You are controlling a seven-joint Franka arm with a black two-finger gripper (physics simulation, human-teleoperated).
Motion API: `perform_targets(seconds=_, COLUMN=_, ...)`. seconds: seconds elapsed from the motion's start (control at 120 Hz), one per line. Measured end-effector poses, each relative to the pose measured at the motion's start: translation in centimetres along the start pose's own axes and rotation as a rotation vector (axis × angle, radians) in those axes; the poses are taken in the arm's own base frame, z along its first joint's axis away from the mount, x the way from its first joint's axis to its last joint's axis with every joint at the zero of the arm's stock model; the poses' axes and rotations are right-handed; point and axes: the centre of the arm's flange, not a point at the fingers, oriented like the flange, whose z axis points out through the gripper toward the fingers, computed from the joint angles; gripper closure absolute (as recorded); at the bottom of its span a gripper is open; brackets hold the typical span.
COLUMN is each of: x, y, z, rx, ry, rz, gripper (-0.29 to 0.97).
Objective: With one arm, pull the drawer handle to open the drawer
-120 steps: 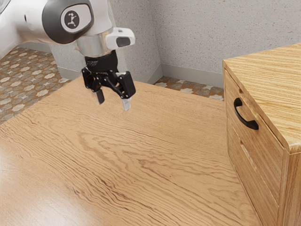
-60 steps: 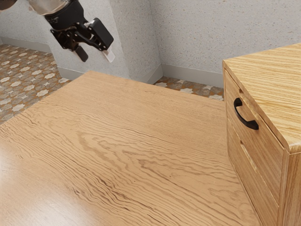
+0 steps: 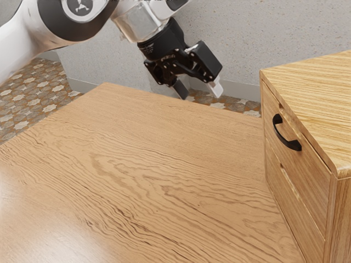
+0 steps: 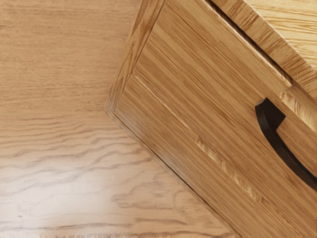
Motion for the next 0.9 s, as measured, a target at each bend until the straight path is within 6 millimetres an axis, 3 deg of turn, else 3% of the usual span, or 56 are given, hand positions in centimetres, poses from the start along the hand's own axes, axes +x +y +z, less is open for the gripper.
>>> perform_targets(seconds=0.183, x=-1.9, y=0.7, z=1.8, rx=0.013, ry=0.023, rz=-0.077, gripper=0.00)
perform_targets(seconds=0.708, x=-2.7, y=7.9, z=5.7, rx=-0.061, ry=0.008, rz=-0.279, gripper=0.00)
perform_targets(seconds=0.808, x=-2.7, y=8.2, z=6.4, rx=-0.062, ry=-0.004, rz=-0.321, gripper=0.00)
perform_targets(seconds=0.9, x=-2.4, y=7.1, z=7.2, rx=-0.052, ry=-0.012, rz=-0.375, gripper=0.00)
